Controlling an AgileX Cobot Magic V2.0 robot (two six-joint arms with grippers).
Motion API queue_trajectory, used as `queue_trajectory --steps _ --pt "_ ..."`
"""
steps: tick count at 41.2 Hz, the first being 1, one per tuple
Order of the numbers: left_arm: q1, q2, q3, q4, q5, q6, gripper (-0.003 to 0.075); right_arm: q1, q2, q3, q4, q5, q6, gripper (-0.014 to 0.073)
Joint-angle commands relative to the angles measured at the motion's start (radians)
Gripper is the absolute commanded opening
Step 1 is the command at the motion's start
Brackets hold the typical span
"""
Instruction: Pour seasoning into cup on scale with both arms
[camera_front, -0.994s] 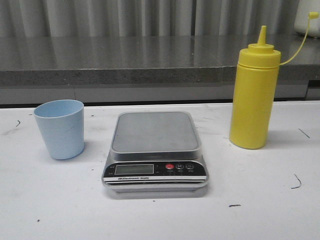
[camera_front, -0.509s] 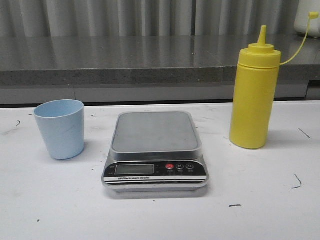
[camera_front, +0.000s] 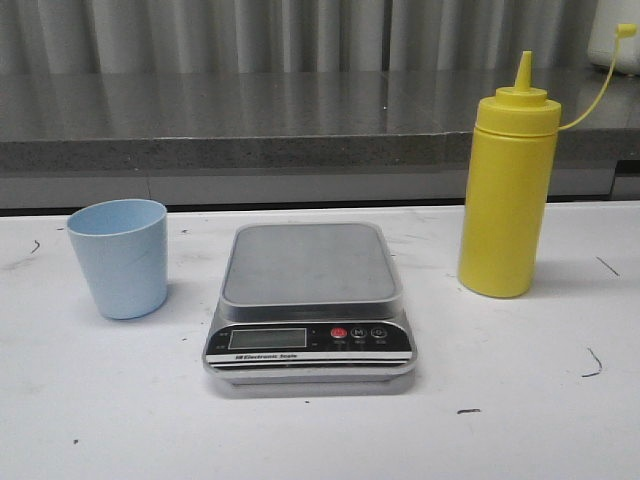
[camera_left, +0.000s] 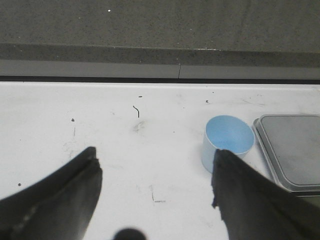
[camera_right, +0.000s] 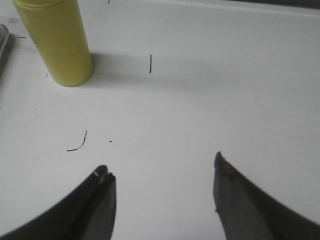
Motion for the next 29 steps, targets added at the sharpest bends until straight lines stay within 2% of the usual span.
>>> queue_trajectory --steps 1,12,22,29 --pt "0.002 0.039 -0.049 -0.005 -0.06 -0.002 0.0523 -0.006 0.006 -0.033 -0.007 -0.056 -0.006 0.0475" --pt "-0.038 0.253 -0.179 -0.019 0.033 0.029 0.0523 -0.006 0.006 -0.033 -0.007 -0.056 -0.006 0.0475" --pt "-0.136 0.487 -0.281 -0.018 0.033 0.049 0.0512 -0.006 0.006 -0.033 -0.007 -0.056 -0.006 0.0475" --pt "-0.169 0.654 -0.346 -0.016 0.038 0.049 0.0511 -0.006 0.006 -0.033 -0.007 -0.056 -0.006 0.0475"
